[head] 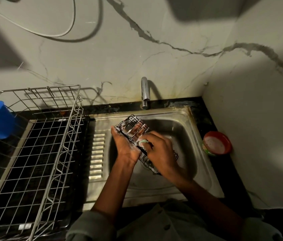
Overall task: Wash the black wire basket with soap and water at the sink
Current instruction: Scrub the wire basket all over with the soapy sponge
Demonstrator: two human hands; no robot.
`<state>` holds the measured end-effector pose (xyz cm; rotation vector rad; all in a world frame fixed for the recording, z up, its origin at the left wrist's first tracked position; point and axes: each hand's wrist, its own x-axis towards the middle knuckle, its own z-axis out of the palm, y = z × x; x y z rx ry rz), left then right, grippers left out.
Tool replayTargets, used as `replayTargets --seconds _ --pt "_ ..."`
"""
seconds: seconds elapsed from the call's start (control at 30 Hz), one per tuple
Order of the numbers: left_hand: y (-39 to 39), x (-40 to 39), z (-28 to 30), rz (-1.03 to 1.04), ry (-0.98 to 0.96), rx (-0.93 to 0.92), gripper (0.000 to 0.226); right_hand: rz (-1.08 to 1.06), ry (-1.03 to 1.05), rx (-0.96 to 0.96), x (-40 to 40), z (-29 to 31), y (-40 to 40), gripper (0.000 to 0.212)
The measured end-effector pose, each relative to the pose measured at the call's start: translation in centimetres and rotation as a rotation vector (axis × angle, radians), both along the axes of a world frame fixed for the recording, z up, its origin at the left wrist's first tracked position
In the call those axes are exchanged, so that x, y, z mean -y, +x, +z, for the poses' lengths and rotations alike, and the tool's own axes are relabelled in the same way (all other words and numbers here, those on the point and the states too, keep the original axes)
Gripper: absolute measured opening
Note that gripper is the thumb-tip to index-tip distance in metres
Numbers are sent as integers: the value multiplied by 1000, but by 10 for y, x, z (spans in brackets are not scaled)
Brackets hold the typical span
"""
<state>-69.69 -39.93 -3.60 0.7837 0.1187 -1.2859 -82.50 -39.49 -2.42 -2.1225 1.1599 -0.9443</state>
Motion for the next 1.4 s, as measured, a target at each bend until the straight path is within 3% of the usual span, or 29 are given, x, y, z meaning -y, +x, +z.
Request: replayTargets --seconds 0.17,0.37,0.53,0.6,0.67,0.83,0.97,1.03,1.13,1.27,1.4 --pt "-10 -4 0 -72 37 52 83 -278 37 47 25 9 -10 29" --pt "-9 2 8 -47 -27 5 73 107 -201 46 -1 7 6 26" --pt "-12 -5 11 -74 34 41 82 -261 -48 -60 22 15 -14 36" --pt "-9 -2 13 -62 -2 26 81 -164 -92 -119 15 11 -10 32" --pt "-5 4 13 -58 -56 8 80 23 -101 -47 0 5 1 29" --pt "-3 10 12 -26 -74 31 61 -14 -1 183 19 21 22 20" --pt "0 15 18 -51 -58 56 72 173 -160 72 16 12 8 18" --pt "8 19 24 -22 -12 30 69 190 -129 3 13 0 -14 22" --pt "10 18 23 -15 25 26 72 77 -45 -124 20 -12 -34 28" --pt "-4 13 22 -71 84 14 76 -305 96 -149 30 0 -30 33" --pt "-3 22 28 6 56 -9 67 31 -33 -14 2 0 -16 18"
